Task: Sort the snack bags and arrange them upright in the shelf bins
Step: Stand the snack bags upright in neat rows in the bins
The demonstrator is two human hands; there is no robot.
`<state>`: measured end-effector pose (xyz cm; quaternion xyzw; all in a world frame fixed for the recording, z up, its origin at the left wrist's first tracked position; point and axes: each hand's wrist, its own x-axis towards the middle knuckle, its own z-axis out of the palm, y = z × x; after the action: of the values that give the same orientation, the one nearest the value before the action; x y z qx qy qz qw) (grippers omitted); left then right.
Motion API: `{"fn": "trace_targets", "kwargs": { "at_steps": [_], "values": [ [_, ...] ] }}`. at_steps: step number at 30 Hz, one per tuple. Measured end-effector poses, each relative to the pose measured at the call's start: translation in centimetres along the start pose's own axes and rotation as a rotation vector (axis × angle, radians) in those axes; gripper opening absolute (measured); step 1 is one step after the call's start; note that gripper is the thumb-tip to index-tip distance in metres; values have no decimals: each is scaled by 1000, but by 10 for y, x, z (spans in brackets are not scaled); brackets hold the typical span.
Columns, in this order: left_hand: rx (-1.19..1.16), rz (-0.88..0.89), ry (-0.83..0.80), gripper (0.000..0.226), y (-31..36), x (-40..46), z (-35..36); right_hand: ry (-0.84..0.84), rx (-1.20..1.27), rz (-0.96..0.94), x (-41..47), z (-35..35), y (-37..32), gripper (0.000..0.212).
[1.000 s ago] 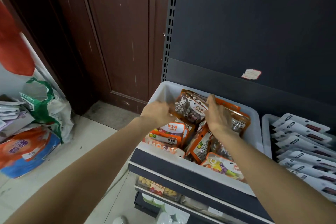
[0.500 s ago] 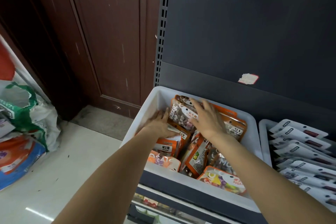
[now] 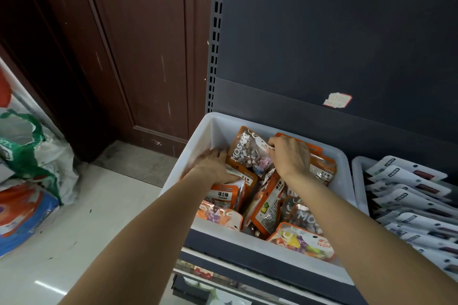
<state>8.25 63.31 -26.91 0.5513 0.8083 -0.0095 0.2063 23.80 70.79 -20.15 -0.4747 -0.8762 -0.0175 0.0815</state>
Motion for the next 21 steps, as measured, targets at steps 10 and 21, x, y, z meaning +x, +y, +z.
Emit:
{"fn": "trace_targets", "kwargs": {
  "at_steps": [10,21],
  "values": [
    [70,12,9,85,0,4,-4,-24,44,7,-11,2,7,14],
    [19,15,94,84,1,-4,-9,-74,48,12,-11,-5,9,11]
  ]
}}
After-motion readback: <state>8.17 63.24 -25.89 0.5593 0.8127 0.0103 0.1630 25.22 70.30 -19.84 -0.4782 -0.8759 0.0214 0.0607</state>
